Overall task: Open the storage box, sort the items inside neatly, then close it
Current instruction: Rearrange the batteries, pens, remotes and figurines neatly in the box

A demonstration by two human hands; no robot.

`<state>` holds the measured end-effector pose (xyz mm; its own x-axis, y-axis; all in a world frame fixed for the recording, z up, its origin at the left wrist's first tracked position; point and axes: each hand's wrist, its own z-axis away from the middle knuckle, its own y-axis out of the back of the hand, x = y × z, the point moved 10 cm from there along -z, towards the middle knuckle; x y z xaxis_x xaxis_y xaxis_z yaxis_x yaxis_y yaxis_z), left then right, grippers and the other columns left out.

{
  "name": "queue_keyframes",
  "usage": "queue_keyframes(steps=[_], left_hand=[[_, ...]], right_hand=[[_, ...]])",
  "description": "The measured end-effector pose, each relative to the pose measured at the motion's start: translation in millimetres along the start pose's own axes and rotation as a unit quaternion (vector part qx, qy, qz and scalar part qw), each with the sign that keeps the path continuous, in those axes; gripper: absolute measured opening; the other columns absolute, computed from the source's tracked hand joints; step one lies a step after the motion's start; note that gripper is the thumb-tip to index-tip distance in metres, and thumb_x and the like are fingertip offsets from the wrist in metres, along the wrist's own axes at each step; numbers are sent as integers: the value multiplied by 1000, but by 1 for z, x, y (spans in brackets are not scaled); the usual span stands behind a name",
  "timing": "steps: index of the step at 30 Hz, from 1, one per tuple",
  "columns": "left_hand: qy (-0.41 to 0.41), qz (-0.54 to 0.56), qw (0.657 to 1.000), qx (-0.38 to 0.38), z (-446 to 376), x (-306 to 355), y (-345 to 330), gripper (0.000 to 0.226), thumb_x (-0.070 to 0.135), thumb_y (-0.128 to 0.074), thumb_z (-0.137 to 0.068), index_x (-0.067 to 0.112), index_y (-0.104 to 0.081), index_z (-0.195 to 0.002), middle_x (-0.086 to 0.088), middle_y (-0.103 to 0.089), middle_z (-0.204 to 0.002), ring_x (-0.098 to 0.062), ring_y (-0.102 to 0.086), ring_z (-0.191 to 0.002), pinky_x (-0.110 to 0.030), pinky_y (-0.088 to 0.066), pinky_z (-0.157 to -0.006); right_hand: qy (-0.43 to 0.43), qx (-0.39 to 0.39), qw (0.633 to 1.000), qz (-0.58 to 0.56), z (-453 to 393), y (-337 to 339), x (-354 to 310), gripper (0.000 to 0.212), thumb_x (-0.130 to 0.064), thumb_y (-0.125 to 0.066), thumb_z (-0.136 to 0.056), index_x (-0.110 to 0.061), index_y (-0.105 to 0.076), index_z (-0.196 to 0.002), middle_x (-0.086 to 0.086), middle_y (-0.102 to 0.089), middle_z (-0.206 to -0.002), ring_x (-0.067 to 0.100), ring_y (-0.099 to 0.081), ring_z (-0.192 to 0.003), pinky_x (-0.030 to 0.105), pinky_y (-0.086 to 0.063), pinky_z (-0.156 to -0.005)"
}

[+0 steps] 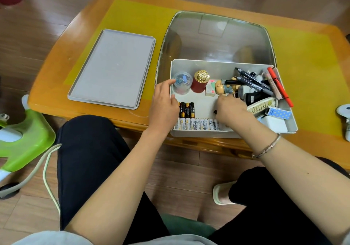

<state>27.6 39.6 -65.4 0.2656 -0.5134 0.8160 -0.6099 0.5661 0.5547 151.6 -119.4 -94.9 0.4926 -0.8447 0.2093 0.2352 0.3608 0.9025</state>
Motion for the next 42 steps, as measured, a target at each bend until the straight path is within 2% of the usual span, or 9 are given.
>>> queue_keyframes(steps=[9, 16, 20, 23, 28, 31, 34, 38, 42], left_hand=[[-2, 4, 1000, -2, 0, 0, 0, 40, 2, -48, -95, 16, -45, -133, -3, -44, -136, -13, -47, -121, -2, -36, -77], [-6, 6, 1000, -3, 0, 1, 0, 41, 1, -48, -94, 15, -45, -132, -4, -45, -135, -14, -47, -121, -11, -41, -85], [-4, 4, 1000, -4, 0, 2, 0, 41, 2, -48, -94, 16, -45, -133, -4, -45, -135, -15, -47, -122, -8, -38, -83], [-1, 4, 1000, -7, 0, 1, -1, 41, 2, -48, -95, 16, -45, -133, -4, -44, -136, -14, -46, -123, -4, -36, -80], [-1, 3, 1000, -5, 0, 0, -1, 41, 3, -48, -95, 17, -45, -133, -3, -44, -135, -13, -46, -122, -2, -36, -75], [-6, 6, 1000, -3, 0, 0, 0, 40, 2, -48, -95, 16, -45, -132, -4, -45, -135, -14, -47, -121, -5, -39, -79], [-5, 8, 1000, -2, 0, 0, -1, 40, 2, -48, -94, 16, -45, -132, -4, -45, -134, -15, -48, -120, -13, -43, -84], [-3, 5, 1000, -4, 0, 0, -1, 40, 2, -48, -95, 17, -45, -132, -3, -44, -135, -14, -47, -121, -4, -37, -77], [-3, 3, 1000, -1, 0, -1, -1, 40, 3, -48, -95, 17, -45, -133, -4, -44, -135, -14, -48, -120, -6, -40, -77]], right_hand=[[73, 46, 994, -70, 0, 5, -9, 42, -1, -53, -79, -11, -54, -119, 14, -58, -116, 36, -57, -105, 35, -38, -68], [44, 113, 983, -138, -12, 15, 15, 47, -21, -58, -85, -10, -49, -129, 19, -59, -114, 40, -57, -103, 42, -48, -79], [38, 120, 985, -117, -19, 17, 7, 45, -33, -62, -87, -5, -51, -120, 19, -60, -109, 39, -57, -102, 37, -40, -70], [70, 116, 985, -106, -20, 18, -10, 37, -37, -65, -85, -6, -63, -105, 16, -64, -102, 35, -60, -96, 36, -44, -70], [96, 114, 981, -120, -20, 20, -14, 23, -27, -65, -86, -17, -68, -106, 13, -65, -108, 35, -60, -101, 39, -48, -79], [96, 135, 965, -201, -22, 27, -7, 23, -25, -62, -86, -17, -66, -107, 9, -67, -103, 31, -60, -101, 38, -49, -81], [117, 95, 948, -282, -23, 19, -17, 20, -26, -68, -83, -19, -67, -102, 3, -67, -96, 23, -62, -95, 35, -51, -83], [130, 42, 940, -313, -24, 5, -29, 9, -26, -65, -87, -21, -67, -94, 4, -66, -88, 19, -60, -85, 37, -52, -81], [145, -15, 930, -336, -22, -2, -37, 16, -16, -64, -86, -19, -65, -101, 10, -71, -85, 18, -64, -72, 32, -54, -76]])
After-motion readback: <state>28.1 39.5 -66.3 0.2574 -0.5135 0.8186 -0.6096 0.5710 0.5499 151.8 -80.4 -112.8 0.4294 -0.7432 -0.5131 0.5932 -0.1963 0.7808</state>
